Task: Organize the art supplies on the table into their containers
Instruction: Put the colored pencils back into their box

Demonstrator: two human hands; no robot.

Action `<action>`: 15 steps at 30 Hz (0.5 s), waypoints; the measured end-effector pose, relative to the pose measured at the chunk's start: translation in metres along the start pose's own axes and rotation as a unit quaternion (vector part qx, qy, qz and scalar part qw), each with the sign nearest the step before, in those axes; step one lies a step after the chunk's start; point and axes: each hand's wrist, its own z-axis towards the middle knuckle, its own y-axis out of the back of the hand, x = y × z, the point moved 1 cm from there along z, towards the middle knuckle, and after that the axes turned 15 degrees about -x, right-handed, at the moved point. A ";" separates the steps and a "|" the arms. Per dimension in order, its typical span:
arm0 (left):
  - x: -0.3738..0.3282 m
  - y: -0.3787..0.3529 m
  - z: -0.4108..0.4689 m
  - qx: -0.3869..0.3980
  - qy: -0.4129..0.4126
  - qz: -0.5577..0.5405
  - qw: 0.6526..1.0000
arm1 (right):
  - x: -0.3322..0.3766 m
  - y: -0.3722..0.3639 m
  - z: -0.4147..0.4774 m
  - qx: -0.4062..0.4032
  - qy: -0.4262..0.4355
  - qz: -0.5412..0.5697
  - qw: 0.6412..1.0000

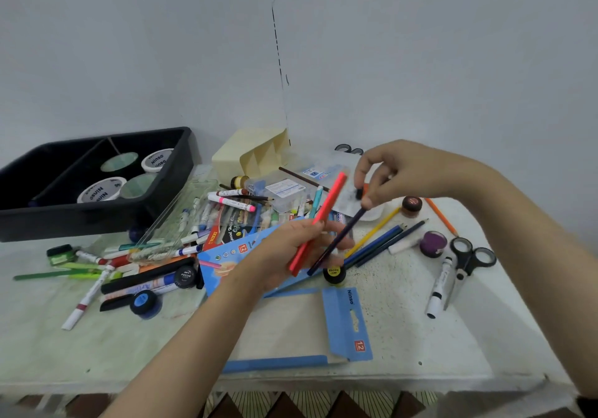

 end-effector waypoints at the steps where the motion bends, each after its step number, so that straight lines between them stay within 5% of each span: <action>1: 0.000 -0.002 -0.002 0.020 0.008 0.014 1.000 | 0.001 -0.005 0.003 -0.002 0.004 -0.008 1.000; 8: 0.011 -0.001 -0.002 0.014 0.010 -0.085 0.996 | -0.011 -0.033 0.008 -0.195 -0.030 0.155 0.968; 15: 0.014 0.001 -0.012 -0.011 -0.016 -0.057 0.998 | -0.029 -0.057 0.020 -0.235 -0.014 0.167 0.957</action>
